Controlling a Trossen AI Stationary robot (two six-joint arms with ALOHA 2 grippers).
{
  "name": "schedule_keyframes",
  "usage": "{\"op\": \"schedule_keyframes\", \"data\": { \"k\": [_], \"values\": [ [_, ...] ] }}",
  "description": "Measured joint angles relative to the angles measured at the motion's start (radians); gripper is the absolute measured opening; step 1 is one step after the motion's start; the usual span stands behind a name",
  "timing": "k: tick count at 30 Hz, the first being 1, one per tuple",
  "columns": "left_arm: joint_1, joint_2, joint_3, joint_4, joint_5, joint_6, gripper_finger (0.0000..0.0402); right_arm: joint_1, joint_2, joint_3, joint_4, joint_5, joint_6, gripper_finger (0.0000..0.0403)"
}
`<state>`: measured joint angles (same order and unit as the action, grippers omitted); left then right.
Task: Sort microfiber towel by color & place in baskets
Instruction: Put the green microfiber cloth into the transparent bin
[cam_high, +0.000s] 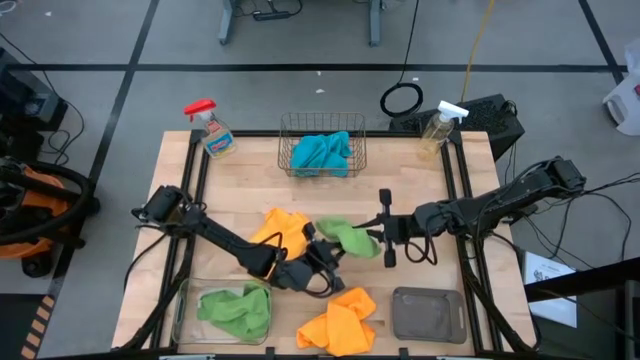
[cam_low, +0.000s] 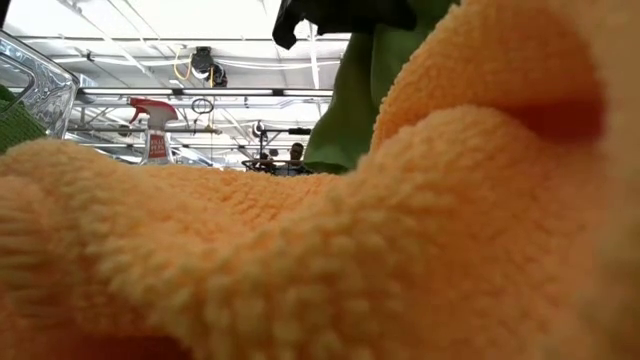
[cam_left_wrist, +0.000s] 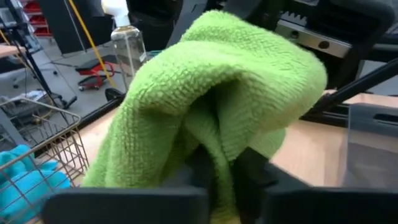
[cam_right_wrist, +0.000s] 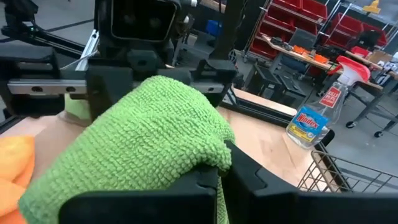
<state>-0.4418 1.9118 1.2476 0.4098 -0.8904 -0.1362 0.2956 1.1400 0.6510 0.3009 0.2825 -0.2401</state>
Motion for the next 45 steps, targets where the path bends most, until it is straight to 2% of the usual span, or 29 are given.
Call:
{"op": "schedule_keyframes", "data": {
  "k": [2,7,15,20,25,28,32,36,45],
  "values": [
    [-0.009,0.0,0.0,0.0,-0.015,0.019,0.0015,0.005,0.0,0.0,-0.001,0.0,0.003,0.0],
    [-0.043,-0.005,0.0,-0.007,-0.116,0.096,0.0012,0.014,0.0,0.0,-0.007,0.0,0.064,0.0015],
    [-0.123,-0.093,0.0,-0.072,-0.295,0.208,0.0007,0.015,0.0,0.0,-0.079,0.0,0.177,0.0087],
    [-0.194,-0.169,0.0,-0.094,-0.338,0.306,0.0007,0.015,0.0,0.0,-0.129,0.0,0.224,0.0135],
    [-0.285,-0.246,0.0,-0.107,-0.353,0.377,0.0007,0.015,-0.001,0.0,-0.181,0.0,0.27,0.0166],
    [-0.344,-0.287,0.0,-0.145,-0.371,0.378,0.0007,0.015,-0.001,0.0,-0.202,0.0,0.294,0.0175],
    [-0.429,-0.334,0.0,-0.162,-0.496,0.378,0.0007,0.015,-0.001,0.0,-0.214,0.0,0.308,0.0178],
    [-0.513,-0.361,0.0,-0.161,-0.567,0.377,0.0007,0.02,-0.001,0.0,-0.214,0.003,0.307,0.0178],
    [-0.674,-0.411,0.0,-0.154,-0.6,0.275,0.0007,0.02,-0.001,0.0,-0.213,0.004,0.307,0.0178]
  ]
}}
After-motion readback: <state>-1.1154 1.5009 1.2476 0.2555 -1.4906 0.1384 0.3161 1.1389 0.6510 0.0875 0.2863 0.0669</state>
